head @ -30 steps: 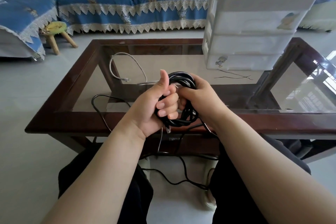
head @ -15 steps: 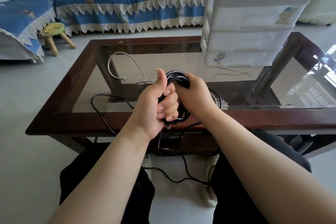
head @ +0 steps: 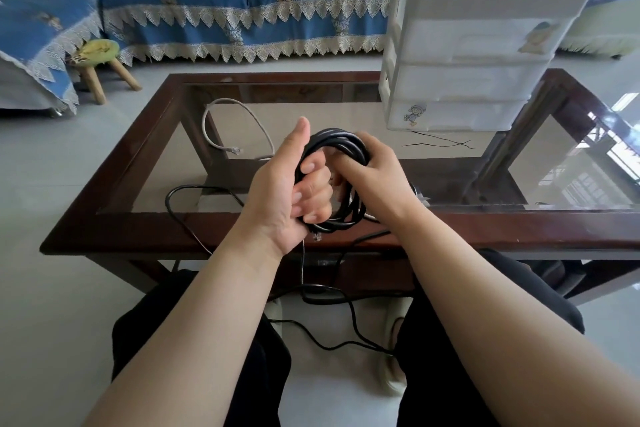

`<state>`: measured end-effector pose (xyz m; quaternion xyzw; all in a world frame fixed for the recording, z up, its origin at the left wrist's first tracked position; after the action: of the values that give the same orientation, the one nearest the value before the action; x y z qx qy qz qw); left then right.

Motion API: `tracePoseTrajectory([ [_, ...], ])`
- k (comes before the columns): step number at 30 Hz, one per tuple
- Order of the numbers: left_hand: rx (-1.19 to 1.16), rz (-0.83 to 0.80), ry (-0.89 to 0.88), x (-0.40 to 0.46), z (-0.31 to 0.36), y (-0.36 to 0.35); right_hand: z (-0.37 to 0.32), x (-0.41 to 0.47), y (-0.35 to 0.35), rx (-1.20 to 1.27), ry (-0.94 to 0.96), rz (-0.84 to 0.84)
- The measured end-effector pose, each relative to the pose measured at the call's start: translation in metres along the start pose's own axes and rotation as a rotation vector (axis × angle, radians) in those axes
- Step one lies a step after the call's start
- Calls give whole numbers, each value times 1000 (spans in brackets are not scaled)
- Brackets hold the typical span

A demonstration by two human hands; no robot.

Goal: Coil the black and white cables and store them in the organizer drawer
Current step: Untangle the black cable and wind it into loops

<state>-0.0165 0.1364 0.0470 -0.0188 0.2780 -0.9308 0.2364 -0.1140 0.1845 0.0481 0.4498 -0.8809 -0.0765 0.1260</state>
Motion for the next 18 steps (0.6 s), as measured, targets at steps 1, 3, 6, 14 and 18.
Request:
tracePoseTrajectory([
  [1, -25, 17, 6, 0, 1, 4, 3, 0, -3, -34, -39, -74],
  [3, -88, 47, 11, 1, 5, 12, 6, -3, -8, -122, -104, -184],
  [6, -189, 61, -2, 2, 11, 21, 6, -7, -16, -130, -133, -261],
  [14, -320, 279, -197, 3, 37, 67, 31, -8, -26, -104, -188, -297],
  [18, -436, 511, -302, 0, 47, 99, 29, -21, -31, -607, -22, -358],
])
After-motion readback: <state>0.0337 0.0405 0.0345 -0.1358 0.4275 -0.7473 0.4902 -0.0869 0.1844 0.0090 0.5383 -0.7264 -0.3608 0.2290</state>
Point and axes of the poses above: each hand's wrist, its own x-axis towards the middle knuckle, its own y-axis out of the back of the hand, z = x × y, the point moved 8 cm from there along x, towards the middle knuckle, and after that the axes turned 4 degrees about -z, right-handed, at the moved point
